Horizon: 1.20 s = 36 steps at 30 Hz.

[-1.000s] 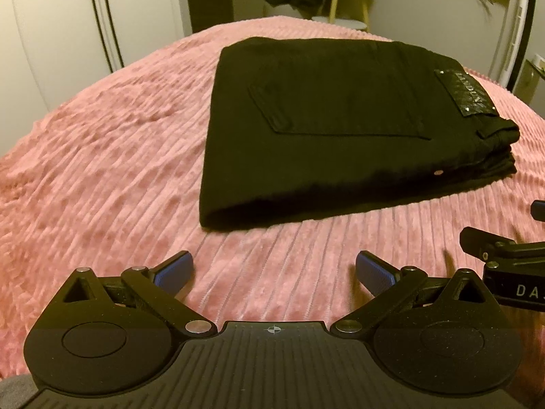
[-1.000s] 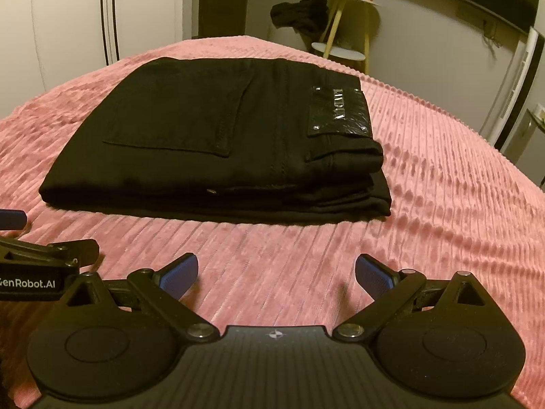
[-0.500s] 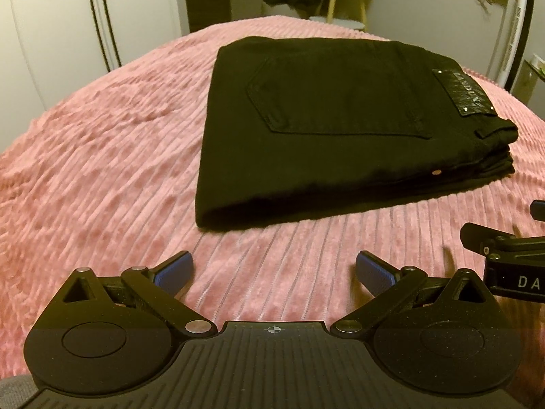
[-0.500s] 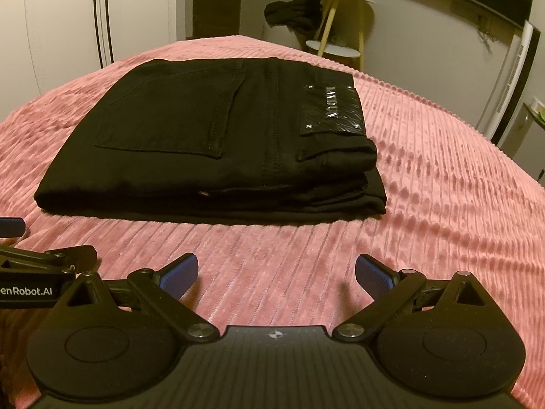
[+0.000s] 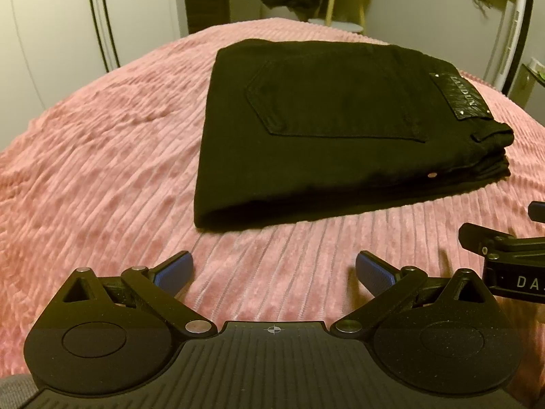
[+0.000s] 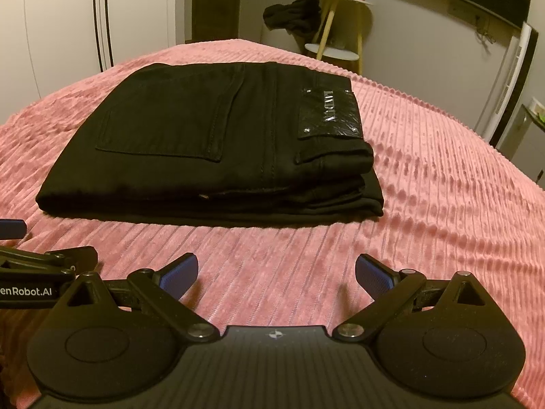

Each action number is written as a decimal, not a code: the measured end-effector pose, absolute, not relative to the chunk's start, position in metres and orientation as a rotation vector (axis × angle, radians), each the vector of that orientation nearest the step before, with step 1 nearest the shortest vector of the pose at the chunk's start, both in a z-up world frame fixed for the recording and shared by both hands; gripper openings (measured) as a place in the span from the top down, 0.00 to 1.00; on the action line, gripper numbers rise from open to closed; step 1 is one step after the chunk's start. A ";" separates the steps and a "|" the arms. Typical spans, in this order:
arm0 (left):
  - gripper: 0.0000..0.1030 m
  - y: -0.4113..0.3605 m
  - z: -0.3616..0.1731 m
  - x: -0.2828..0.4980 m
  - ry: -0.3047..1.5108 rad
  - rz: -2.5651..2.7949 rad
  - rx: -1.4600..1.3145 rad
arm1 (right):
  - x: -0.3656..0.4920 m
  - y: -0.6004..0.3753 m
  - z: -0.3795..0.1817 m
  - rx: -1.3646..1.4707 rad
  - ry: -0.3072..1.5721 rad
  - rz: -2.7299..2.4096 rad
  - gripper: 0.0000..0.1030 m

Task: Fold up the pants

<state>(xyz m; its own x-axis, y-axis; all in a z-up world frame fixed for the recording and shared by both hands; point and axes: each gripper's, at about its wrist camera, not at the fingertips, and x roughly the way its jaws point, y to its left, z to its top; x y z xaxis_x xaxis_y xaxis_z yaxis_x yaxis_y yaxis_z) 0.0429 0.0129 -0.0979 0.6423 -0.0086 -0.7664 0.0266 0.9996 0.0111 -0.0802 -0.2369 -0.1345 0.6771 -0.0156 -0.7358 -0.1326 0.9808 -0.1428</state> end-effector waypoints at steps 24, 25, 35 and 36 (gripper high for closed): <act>0.00 0.011 -0.097 0.042 0.867 -0.030 0.019 | -0.082 -0.234 -0.133 -0.209 0.809 0.064 0.04; 0.00 0.011 -0.097 0.042 0.866 -0.030 0.019 | -0.082 -0.233 -0.133 -0.211 0.807 0.064 0.04; 0.00 0.011 -0.096 0.042 0.863 -0.033 0.015 | -0.082 -0.234 -0.132 -0.215 0.802 0.062 0.04; 0.00 0.011 -0.096 0.042 0.862 -0.034 0.016 | -0.082 -0.234 -0.132 -0.215 0.802 0.062 0.04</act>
<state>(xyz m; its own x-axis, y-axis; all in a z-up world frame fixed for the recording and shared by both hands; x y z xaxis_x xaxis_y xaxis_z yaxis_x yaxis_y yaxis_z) 0.0420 0.0113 -0.0963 0.6502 -0.0233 -0.7594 0.0359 0.9994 0.0001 -0.0823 -0.2335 -0.1319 0.6950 -0.0261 -0.7185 -0.1364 0.9764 -0.1674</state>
